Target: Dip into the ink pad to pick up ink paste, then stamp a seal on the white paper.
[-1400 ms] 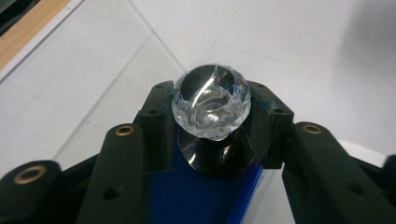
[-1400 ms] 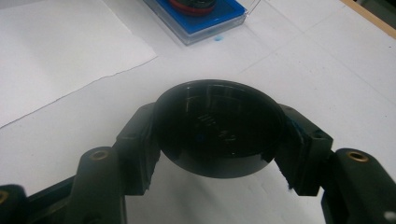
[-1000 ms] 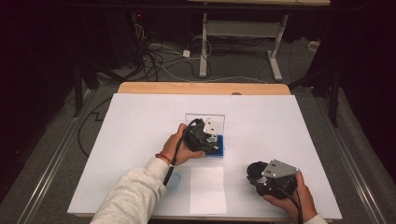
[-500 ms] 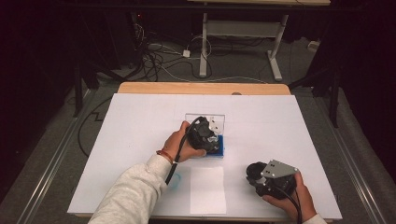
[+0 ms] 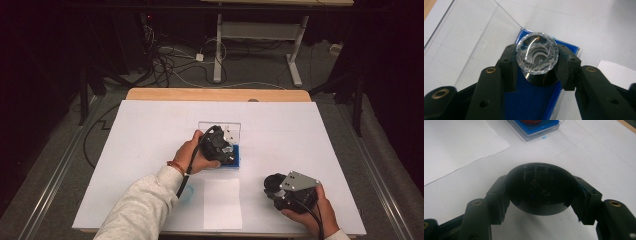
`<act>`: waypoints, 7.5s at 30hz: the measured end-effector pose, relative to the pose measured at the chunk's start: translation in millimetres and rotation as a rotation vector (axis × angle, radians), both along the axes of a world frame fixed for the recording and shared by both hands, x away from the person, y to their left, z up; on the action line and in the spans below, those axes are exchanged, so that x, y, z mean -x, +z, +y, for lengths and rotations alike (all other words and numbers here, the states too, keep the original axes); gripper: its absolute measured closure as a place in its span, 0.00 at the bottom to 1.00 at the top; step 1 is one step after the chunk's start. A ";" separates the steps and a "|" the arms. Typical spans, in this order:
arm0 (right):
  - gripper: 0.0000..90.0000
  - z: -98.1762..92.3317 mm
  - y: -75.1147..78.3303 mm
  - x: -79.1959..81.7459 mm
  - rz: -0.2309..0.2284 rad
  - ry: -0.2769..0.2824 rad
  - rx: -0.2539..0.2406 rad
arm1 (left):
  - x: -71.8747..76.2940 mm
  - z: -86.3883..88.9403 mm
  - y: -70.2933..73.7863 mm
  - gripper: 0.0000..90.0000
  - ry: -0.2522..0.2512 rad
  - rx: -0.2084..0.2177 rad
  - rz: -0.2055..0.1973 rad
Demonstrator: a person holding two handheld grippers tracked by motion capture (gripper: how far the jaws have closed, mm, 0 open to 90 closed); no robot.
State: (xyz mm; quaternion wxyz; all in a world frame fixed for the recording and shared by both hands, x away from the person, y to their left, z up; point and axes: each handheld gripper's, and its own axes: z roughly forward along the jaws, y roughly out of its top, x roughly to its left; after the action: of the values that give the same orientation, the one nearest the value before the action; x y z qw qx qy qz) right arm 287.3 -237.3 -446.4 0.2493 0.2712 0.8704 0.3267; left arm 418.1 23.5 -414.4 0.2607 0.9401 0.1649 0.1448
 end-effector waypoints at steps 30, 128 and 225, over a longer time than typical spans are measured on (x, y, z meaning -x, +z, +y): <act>0.43 -1.3 3.6 1.7 -0.021 -0.004 -0.009 | 14.4 36.0 28.9 0.61 0.039 0.164 -0.104; 0.43 -5.3 7.3 -0.4 -0.037 -0.008 -0.040 | 118.8 71.5 20.6 0.61 -0.165 0.255 -0.054; 0.43 -0.1 3.1 -0.8 -0.014 0.009 -0.018 | 127.3 31.1 -22.6 0.61 -0.225 0.053 0.012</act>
State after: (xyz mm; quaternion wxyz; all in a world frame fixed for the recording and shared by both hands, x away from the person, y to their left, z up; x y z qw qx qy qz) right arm 288.2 -237.4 -443.3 0.2515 0.2674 0.8668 0.3376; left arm 290.8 54.5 -436.9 0.2993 0.9463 0.0639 0.1045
